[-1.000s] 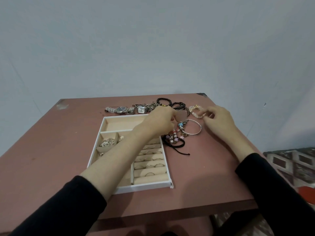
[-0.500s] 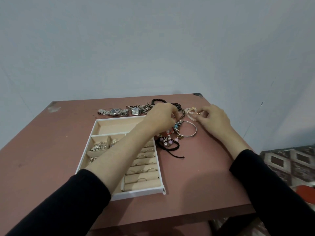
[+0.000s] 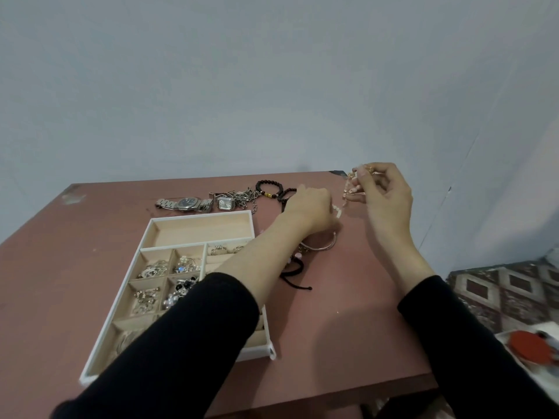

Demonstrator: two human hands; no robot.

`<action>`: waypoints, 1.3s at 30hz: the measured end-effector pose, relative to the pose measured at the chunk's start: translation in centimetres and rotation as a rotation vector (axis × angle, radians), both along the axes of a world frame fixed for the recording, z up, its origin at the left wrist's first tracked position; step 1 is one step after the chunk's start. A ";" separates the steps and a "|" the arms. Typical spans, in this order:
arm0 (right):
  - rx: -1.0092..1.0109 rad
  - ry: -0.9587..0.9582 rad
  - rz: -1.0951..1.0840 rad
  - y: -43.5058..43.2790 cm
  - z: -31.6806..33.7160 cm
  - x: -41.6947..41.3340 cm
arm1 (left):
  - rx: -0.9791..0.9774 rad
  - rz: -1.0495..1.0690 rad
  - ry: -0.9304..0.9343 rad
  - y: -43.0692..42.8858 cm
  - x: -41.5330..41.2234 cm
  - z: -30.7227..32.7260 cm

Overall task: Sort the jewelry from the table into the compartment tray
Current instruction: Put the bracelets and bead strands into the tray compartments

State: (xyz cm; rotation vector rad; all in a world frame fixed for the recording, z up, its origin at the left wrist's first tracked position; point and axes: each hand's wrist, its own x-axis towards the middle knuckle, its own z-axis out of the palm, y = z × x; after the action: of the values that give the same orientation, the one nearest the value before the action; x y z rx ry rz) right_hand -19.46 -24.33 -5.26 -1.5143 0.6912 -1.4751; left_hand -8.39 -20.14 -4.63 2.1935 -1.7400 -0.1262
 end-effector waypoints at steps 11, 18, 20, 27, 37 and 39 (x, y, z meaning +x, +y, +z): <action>-0.051 0.045 -0.014 0.8 0.4 -0.2 | -0.241 0.053 0.285 1.5 1.5 1.5; -0.100 0.117 0.154 4.9 2.7 2.1 | -0.515 0.083 0.477 9.1 5.3 5.5; -0.085 0.141 0.231 6.6 3.5 3.3 | -0.546 0.103 0.515 11.5 6.5 6.0; 0.016 0.210 0.533 12.7 4.5 6.2 | -0.662 0.141 0.800 18.8 9.3 4.4; 0.007 0.486 0.826 17.8 4.9 4.7 | -0.746 0.100 0.998 24.2 8.9 1.5; 0.012 0.531 0.846 18.5 4.8 4.6 | -0.766 0.101 1.029 24.6 8.7 1.2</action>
State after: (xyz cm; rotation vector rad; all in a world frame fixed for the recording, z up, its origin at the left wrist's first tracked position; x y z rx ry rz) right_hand -14.87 -5.81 -0.45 -1.8779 0.2669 -0.4371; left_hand 0.29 4.50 -3.44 1.2545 -0.8625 -0.3979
